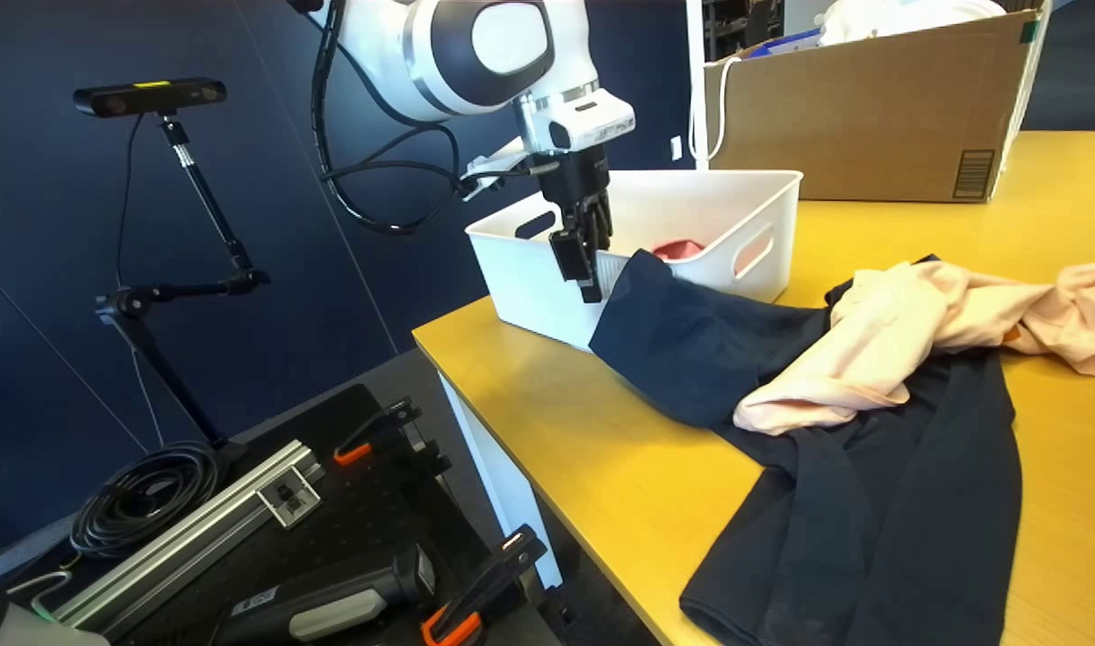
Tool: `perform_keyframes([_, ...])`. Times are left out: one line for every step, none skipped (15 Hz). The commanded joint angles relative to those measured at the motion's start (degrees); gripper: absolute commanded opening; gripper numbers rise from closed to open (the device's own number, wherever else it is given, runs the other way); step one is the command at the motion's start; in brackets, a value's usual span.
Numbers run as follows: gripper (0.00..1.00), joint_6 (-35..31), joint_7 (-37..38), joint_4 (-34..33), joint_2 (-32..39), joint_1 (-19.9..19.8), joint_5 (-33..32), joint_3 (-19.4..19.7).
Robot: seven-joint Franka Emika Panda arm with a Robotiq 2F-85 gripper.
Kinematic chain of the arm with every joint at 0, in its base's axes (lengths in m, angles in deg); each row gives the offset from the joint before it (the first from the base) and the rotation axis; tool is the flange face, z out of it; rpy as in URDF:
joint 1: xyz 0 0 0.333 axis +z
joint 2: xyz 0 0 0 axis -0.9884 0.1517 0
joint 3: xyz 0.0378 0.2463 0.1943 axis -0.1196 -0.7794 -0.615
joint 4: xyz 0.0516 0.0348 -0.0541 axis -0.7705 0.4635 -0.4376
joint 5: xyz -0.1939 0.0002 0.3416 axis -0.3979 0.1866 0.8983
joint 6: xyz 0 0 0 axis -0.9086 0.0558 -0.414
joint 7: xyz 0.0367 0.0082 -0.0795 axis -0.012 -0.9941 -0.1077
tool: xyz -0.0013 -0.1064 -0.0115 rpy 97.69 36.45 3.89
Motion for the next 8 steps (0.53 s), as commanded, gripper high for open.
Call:
perform_keyframes([0.33, -2.5, -2.2, -0.1, -1.2, 0.8, -1.2, 0.6])
perform_keyframes([0.24, -2.9, -3.0, -0.1, -1.3, 0.8, -1.1, 0.5])
perform_keyframes([0.18, -2.9, -4.5, -0.5, -1.1, 0.4, -0.6, 0.2])
perform_keyframes([0.09, -2.8, -5.9, -0.7, -0.9, 0.1, -0.3, 0.0])
perform_keyframes([0.03, -3.0, -7.7, -1.0, -0.7, -0.3, 0.2, -0.4])
perform_keyframes([0.00, -2.8, -9.4, -1.2, -0.5, -0.6, 0.5, -0.6])
perform_keyframes([0.00, -2.7, -11.5, -1.2, -0.6, -1.3, 1.4, -1.2])
perform_keyframes([0.04, -2.4, -13.6, -1.1, -0.8, -1.7, 1.8, -1.5])
